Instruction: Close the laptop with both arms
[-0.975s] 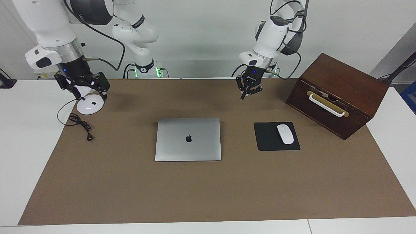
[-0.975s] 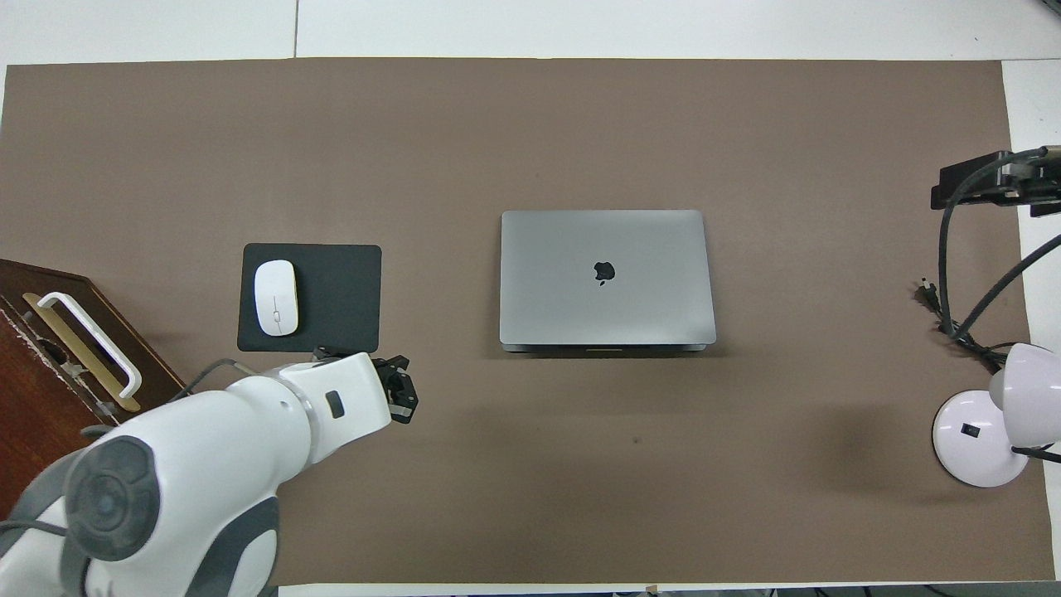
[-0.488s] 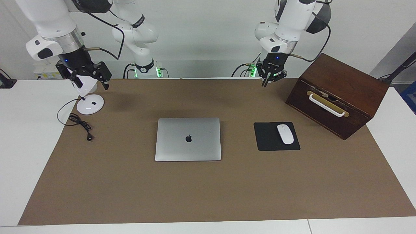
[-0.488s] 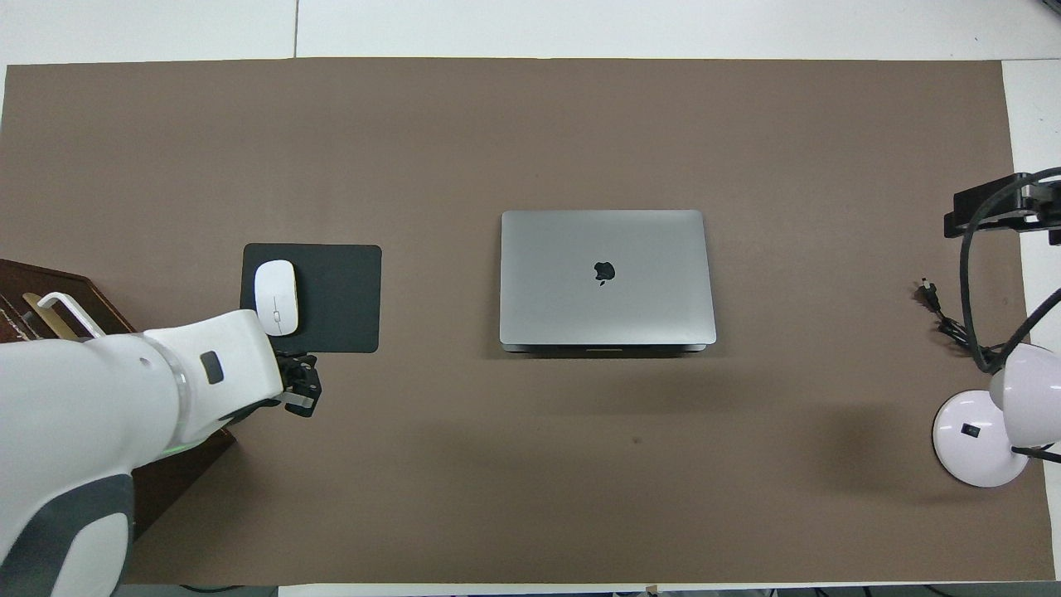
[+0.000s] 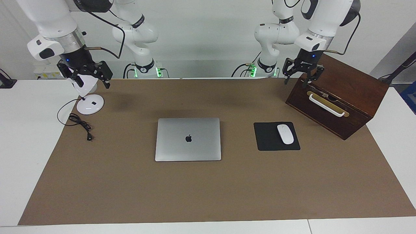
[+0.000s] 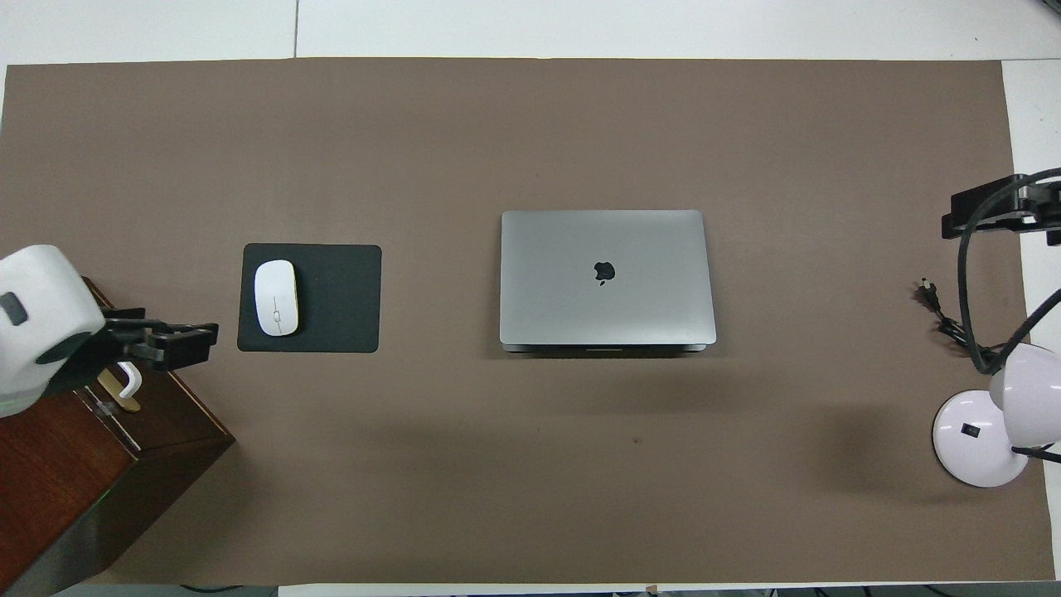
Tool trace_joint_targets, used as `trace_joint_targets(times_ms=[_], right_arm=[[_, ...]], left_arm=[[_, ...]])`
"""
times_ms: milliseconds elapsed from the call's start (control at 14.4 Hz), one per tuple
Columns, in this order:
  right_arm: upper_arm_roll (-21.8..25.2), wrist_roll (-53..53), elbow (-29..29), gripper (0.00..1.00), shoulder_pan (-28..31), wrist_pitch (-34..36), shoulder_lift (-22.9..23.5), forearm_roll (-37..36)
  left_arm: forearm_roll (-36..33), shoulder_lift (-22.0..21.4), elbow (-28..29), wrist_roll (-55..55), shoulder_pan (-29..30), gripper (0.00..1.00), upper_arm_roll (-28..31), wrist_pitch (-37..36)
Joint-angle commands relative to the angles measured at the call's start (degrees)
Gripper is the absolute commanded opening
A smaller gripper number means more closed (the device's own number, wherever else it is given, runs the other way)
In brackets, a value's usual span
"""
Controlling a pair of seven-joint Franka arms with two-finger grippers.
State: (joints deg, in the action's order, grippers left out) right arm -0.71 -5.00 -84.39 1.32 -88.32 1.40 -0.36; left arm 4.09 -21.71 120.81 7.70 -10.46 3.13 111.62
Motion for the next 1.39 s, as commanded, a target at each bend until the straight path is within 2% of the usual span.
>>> trace_joint_targets(times_ms=[0, 279, 418, 557, 697, 836, 1045, 1324], right_arm=[[-0.52, -0.8, 0.81, 1.0, 0.44, -2.73, 0.88, 0.44], [-0.43, -0.36, 0.98, 1.0, 0.44, -2.82, 0.89, -0.08], [-0.43, -0.27, 0.98, 1.0, 0.44, -2.82, 0.89, 0.0], [-0.52, -0.27, 0.55, 1.0, 0.09, -3.95, 0.54, 0.7], [-0.52, -0.97, 0.19, 1.0, -1.93, -3.0, 0.18, 0.71], [-0.43, -1.84, -0.07, 1.0, -1.5, -1.33, -0.25, 0.88], [0.28, -1.41, 0.19, 1.0, -1.41, -0.8, -0.78, 0.8], [0.1, -1.5, 0.19, 1.0, -1.59, -0.88, -1.05, 0.27]], left_arm=[[-1.62, 2.2, -4.52, 0.21, 4.74, 1.0, -0.67, -1.75], [-2.6, 8.86, -16.19, 0.3, 8.88, 1.0, -0.58, -6.57], [-2.6, 13.87, -24.45, 0.3, 8.97, 1.0, -0.58, -11.05], [-2.25, 17.13, -28.95, 0.3, 8.88, 1.0, -0.58, -12.83], [-2.33, 18.63, -29.23, 0.3, 8.53, 1.0, -0.58, -13.27], [-2.59, 19.16, -28.97, 0.3, 8.62, 1.0, -0.67, -13.44], [-2.6, 19.16, -28.01, 0.3, 8.79, 1.0, -0.67, -17.12], [-2.68, 19.08, -27.47, 0.3, 8.79, 1.0, -0.58, -17.05]])
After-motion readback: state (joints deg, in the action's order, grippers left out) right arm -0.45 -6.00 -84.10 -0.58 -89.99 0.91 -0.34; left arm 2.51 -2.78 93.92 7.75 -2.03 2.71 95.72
